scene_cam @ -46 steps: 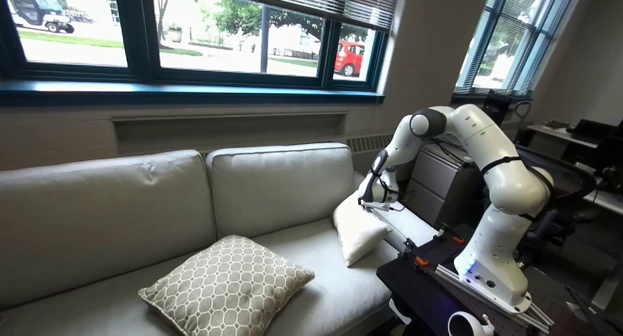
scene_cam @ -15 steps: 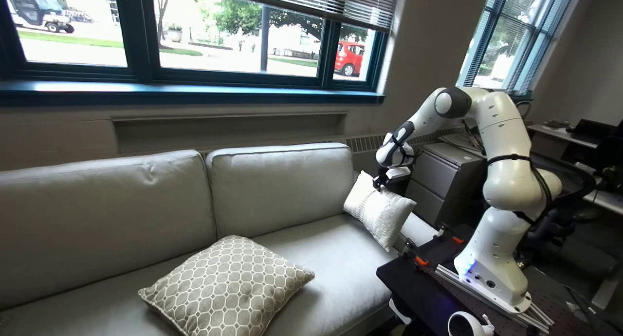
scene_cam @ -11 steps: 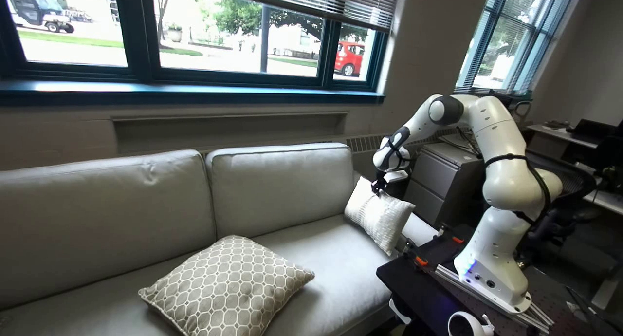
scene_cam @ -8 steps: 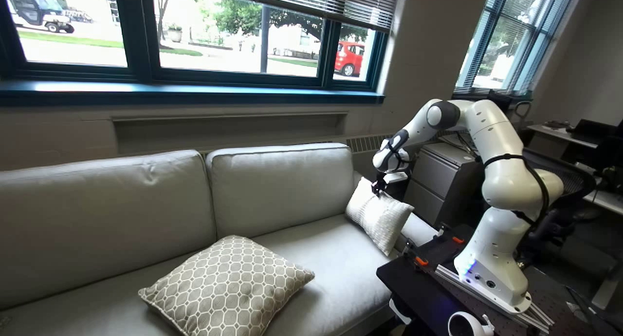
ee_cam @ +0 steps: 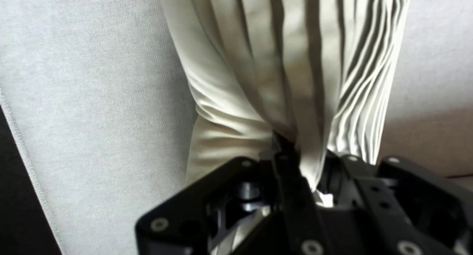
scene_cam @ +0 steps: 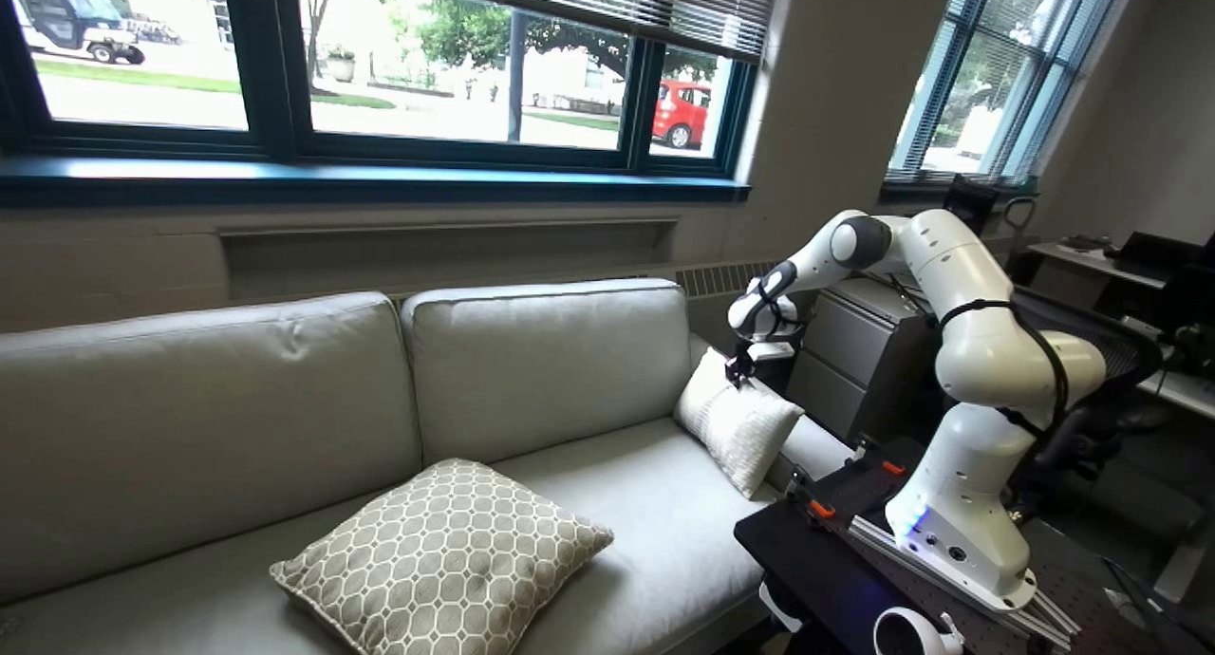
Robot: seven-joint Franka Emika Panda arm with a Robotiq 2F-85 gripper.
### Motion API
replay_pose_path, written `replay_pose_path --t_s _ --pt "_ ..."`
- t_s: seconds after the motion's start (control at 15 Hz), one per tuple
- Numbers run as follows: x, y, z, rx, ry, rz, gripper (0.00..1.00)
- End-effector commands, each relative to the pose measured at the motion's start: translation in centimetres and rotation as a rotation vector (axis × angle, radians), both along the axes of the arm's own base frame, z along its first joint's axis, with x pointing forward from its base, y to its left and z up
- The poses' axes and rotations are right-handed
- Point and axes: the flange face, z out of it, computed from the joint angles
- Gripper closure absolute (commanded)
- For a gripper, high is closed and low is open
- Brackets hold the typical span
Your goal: Put the pillows upright against the armrest
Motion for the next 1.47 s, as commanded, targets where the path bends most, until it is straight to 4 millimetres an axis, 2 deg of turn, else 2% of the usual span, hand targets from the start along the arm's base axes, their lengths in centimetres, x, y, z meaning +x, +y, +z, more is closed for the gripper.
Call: replay_pose_path --t_s 0.0,0.13,0.2,0.33,0.8,0.93,1.13,1.4 --pt "1.5 -0.8 -0.2 0.035 -0.003 0.01 0.96" --pt "1.9 -1.0 -0.2 0.036 0.003 0.007 0.94" --pt "2.0 -1.1 -0.2 0.033 0.008 0.004 0.64" --pt "2.1 -1.4 0.0 0.028 0.011 -0.001 0.59" --pt "2.3 -3.6 1.6 -0.014 -0.028 -0.04 0.05" --pt "2.3 -4.1 2.3 -0.031 -0.043 -0.051 0.0" --pt "2.4 -4.6 3.7 -0.059 -0.09 -0.065 0.0" --pt "2.7 -4.3 7.4 -0.082 -0.199 -0.062 0.0"
